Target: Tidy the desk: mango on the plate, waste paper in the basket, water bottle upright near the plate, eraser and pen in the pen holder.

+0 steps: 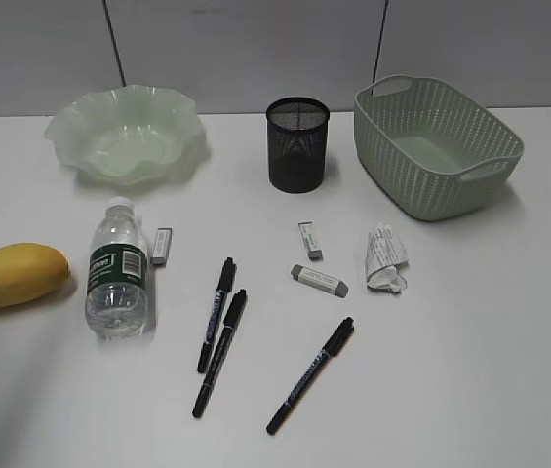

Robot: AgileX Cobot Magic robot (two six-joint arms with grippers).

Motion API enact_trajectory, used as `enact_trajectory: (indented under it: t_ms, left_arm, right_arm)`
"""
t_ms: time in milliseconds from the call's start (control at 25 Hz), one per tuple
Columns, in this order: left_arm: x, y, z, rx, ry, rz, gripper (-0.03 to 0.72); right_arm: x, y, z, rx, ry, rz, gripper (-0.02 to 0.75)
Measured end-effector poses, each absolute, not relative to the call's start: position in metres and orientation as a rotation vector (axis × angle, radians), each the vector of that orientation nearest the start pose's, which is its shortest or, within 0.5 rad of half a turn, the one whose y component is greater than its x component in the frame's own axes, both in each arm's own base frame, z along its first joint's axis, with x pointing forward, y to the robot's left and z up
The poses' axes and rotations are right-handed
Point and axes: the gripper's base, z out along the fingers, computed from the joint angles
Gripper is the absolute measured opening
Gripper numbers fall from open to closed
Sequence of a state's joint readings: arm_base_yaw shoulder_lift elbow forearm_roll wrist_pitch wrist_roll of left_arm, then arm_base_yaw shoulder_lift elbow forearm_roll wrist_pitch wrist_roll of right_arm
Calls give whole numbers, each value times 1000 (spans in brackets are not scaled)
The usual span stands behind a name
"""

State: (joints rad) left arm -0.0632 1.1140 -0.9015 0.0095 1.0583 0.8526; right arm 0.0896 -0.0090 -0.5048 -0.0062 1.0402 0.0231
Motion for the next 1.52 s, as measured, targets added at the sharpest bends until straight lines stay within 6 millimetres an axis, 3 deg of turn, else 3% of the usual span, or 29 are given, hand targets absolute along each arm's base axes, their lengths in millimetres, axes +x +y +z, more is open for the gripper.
enact_trajectory:
  t_ms: [280, 480, 760, 960, 1520]
  left_arm:
    - [272, -19, 257, 1484, 2531, 114, 575]
    - [303, -24, 230, 1504, 2495, 72, 581]
    - [317, -21, 207, 1570, 2492, 106, 605]
    - [322, -19, 190, 1712, 2448, 117, 607]
    - [338, -19, 146, 1795, 2452, 100, 599]
  right_arm:
    - [-6, -1, 280, -67, 2010, 65, 341]
    - [-6, -1, 280, -67, 2010, 65, 341]
    - [-6, -1, 280, -67, 2010, 65, 340]
    - [-6, -1, 280, -67, 2010, 65, 340]
    - [-6, -1, 280, -67, 2010, 65, 340]
